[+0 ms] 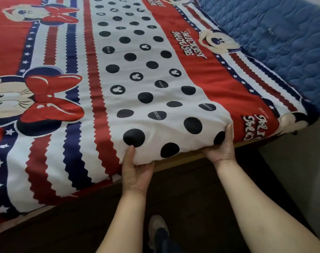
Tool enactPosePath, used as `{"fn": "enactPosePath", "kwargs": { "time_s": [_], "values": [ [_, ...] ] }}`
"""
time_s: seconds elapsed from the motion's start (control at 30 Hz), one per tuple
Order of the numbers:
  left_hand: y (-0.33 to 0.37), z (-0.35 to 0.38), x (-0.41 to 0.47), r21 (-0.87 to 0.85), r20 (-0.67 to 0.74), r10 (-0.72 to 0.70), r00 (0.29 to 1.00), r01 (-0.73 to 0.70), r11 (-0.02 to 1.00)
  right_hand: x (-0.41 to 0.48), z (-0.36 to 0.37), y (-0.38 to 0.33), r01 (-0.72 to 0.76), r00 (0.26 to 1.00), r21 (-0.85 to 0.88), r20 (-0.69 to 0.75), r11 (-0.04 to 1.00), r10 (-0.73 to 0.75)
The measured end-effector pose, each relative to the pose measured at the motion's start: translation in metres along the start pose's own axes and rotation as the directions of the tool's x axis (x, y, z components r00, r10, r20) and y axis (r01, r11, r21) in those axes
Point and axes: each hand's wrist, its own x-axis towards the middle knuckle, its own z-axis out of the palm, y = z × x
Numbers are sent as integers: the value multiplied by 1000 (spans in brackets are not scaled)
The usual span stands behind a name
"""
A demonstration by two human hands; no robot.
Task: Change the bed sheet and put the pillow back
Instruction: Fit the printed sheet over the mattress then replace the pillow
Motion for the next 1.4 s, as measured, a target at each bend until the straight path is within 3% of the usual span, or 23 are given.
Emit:
{"fn": "enactPosePath", "kwargs": {
  "time_s": [0.13,0.27,0.47,0.67,0.8,1.0,1.13,1.2,1.3,1.4],
  "values": [
    [-3,-18,-9,174,-153,-19,988,46,984,4,-8,13,61,976,-57,-205,997,-71],
    [2,-18,-18,184,-238,-22,971,68,981,2,-4,16,141,921,-70,-357,987,-157],
    [34,-25,-45,96,-292,43,955,-15,995,-44,10,51,-23,912,-3,-409,1000,20],
    [127,-33,-88,122,-429,265,864,-236,964,-99,75,151,-261,927,49,-267,964,264],
    [195,-40,-102,146,-389,356,849,-325,934,-107,114,201,-396,896,89,-181,914,406],
    [213,-55,-97,140,-296,352,888,-324,935,-93,118,233,-362,922,28,-133,932,363],
    [222,-65,-100,81,-341,266,901,-254,964,-101,112,236,-346,918,0,-205,938,339],
    [227,-62,-110,54,-393,202,897,-196,979,-112,116,241,-373,886,-10,-302,928,352],
    [237,-44,-126,50,-533,121,837,-111,993,-133,139,264,-509,765,-47,-482,859,427],
    [247,-24,-146,32,-664,33,747,-16,999,-159,179,291,-733,626,-130,-513,667,588]
  ]
}}
